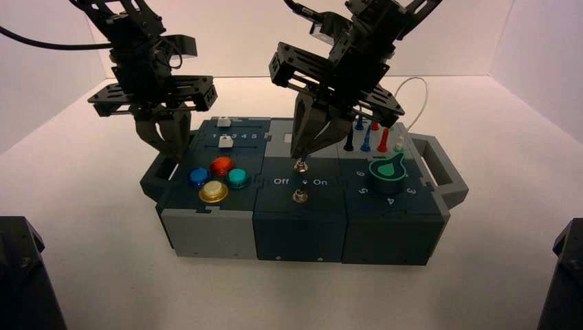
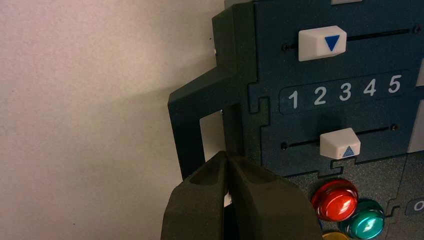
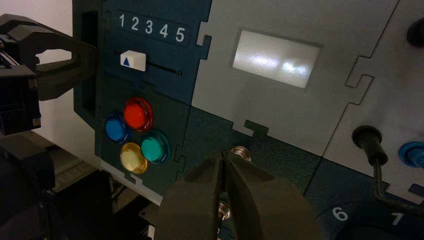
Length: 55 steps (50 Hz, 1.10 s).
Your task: Flip the top switch on with the right gripper.
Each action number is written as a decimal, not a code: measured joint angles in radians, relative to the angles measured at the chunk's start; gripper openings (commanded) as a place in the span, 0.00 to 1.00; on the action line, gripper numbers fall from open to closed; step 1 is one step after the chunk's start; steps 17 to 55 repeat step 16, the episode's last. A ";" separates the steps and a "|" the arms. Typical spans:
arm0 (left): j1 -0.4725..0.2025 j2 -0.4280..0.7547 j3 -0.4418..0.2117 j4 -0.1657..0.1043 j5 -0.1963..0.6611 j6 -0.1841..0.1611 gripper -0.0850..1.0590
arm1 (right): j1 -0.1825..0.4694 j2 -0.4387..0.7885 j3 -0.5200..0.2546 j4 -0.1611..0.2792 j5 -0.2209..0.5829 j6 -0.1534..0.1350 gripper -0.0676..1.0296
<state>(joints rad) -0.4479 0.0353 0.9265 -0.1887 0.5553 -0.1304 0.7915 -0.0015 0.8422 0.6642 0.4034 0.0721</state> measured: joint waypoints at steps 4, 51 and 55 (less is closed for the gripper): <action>0.000 -0.011 0.012 0.002 -0.020 -0.002 0.05 | -0.014 -0.032 0.000 -0.014 0.017 -0.005 0.04; -0.003 -0.048 0.034 0.002 -0.035 -0.002 0.05 | -0.040 -0.069 0.043 -0.043 0.043 -0.006 0.04; -0.003 -0.048 0.034 0.002 -0.035 -0.002 0.05 | -0.040 -0.069 0.043 -0.043 0.043 -0.006 0.04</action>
